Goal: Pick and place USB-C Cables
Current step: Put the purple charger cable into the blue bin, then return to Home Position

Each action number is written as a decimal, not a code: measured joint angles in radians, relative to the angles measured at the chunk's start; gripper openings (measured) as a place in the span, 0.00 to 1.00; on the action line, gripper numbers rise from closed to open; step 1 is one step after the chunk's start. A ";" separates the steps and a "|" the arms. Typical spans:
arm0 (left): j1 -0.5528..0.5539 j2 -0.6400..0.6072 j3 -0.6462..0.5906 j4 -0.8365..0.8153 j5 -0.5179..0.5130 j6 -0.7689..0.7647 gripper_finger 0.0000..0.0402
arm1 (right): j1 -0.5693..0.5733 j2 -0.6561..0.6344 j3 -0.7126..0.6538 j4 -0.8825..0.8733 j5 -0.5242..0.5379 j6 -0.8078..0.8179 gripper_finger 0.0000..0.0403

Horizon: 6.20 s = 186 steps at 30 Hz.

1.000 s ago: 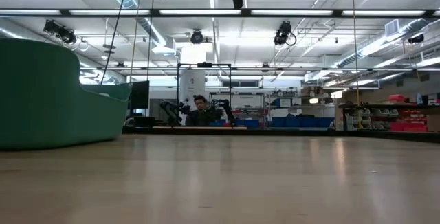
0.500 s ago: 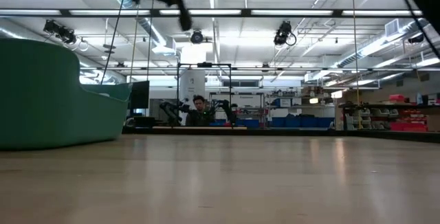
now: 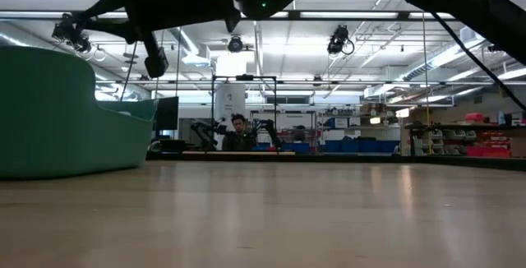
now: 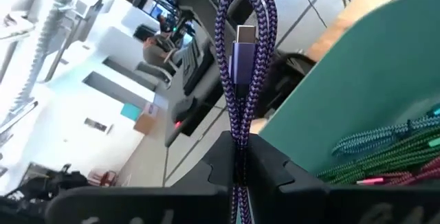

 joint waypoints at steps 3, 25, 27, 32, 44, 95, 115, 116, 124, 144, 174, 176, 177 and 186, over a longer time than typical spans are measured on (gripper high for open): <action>0.000 0.000 0.000 0.000 0.000 -0.006 0.43 | 0.000 -0.001 0.001 -0.004 0.013 -0.001 0.09; 0.000 0.003 0.000 -0.013 0.060 -0.109 0.43 | -0.118 -0.130 -0.004 -0.197 -0.266 -0.146 0.42; 0.000 0.005 0.000 -0.014 0.077 -0.119 0.43 | -0.118 -0.176 -0.004 -0.339 -0.243 -0.234 0.41; 0.000 0.027 0.000 -0.010 0.089 -0.144 0.43 | -0.096 -0.315 -0.004 -0.824 -0.026 -0.551 0.40; -0.022 0.144 0.000 -0.011 0.121 -0.190 0.43 | -0.057 -0.869 -0.580 -1.126 -0.036 -0.786 0.40; -0.039 0.452 0.000 0.209 -0.029 -0.243 0.43 | 0.026 -2.452 -2.122 -0.042 0.117 -0.510 0.15; 0.077 0.262 -0.164 0.263 0.130 0.145 0.05 | -0.009 -2.436 -2.121 -0.176 0.087 -0.604 0.09; 0.094 0.213 -0.208 0.271 0.151 0.152 0.03 | -0.009 -2.436 -2.121 -0.175 0.087 -0.604 0.09; 0.210 -0.232 -0.512 0.389 0.347 0.291 0.01 | -0.009 -2.436 -2.121 -0.170 0.087 -0.605 0.09; 0.272 -0.426 -0.890 0.701 0.667 0.467 0.01 | -0.009 -2.430 -2.121 -0.145 0.086 -0.605 0.09; 0.271 -0.410 -0.891 0.628 0.648 0.485 0.07 | -0.009 -2.432 -2.121 -0.146 0.087 -0.605 0.09; 0.271 -0.410 -0.891 0.628 0.648 0.484 0.08 | -0.009 -2.432 -2.121 -0.146 0.087 -0.605 0.09; 0.271 -0.410 -0.891 0.628 0.648 0.484 0.08 | -0.009 -2.432 -2.121 -0.146 0.087 -0.605 0.09; 0.271 -0.410 -0.891 0.629 0.648 0.484 0.08 | -0.009 -2.432 -2.121 -0.147 0.087 -0.605 0.09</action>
